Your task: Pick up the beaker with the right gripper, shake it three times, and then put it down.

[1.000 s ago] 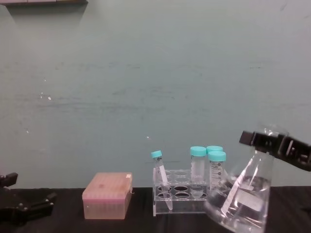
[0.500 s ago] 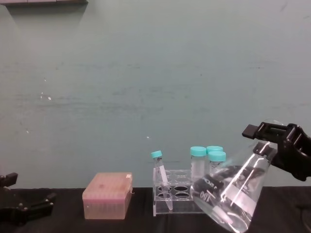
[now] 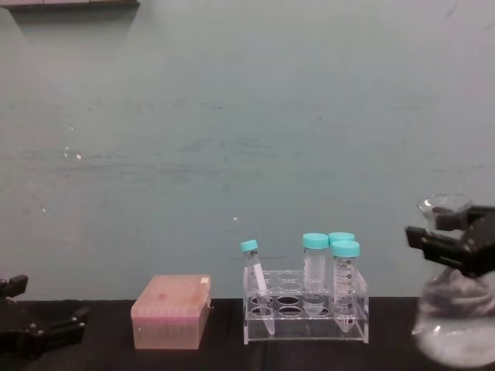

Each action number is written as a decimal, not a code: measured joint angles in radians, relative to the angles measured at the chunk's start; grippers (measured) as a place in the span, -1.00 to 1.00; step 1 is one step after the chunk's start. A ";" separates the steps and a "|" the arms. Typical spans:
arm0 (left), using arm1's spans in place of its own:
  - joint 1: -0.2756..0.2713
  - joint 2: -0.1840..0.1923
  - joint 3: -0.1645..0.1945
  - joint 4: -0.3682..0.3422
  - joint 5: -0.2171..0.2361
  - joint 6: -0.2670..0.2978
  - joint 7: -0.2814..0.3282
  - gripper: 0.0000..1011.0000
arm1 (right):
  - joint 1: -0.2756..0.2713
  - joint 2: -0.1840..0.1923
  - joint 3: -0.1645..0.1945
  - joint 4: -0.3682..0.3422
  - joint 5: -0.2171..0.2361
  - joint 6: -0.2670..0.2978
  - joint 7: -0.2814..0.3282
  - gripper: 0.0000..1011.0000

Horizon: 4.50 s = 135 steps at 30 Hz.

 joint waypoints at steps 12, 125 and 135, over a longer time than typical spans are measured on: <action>0.000 0.000 0.000 0.000 0.000 0.000 0.000 0.98 | 0.043 0.148 -0.133 0.000 -0.634 -0.174 -0.223 -0.11; 0.000 0.000 0.000 0.000 0.000 0.000 0.000 0.98 | -0.014 0.137 -0.054 -0.072 -0.374 -0.115 -0.180 -0.11; 0.000 0.000 0.000 0.000 0.000 0.000 0.000 0.98 | -0.015 0.155 -0.069 -0.064 -0.514 -0.151 -0.215 -0.11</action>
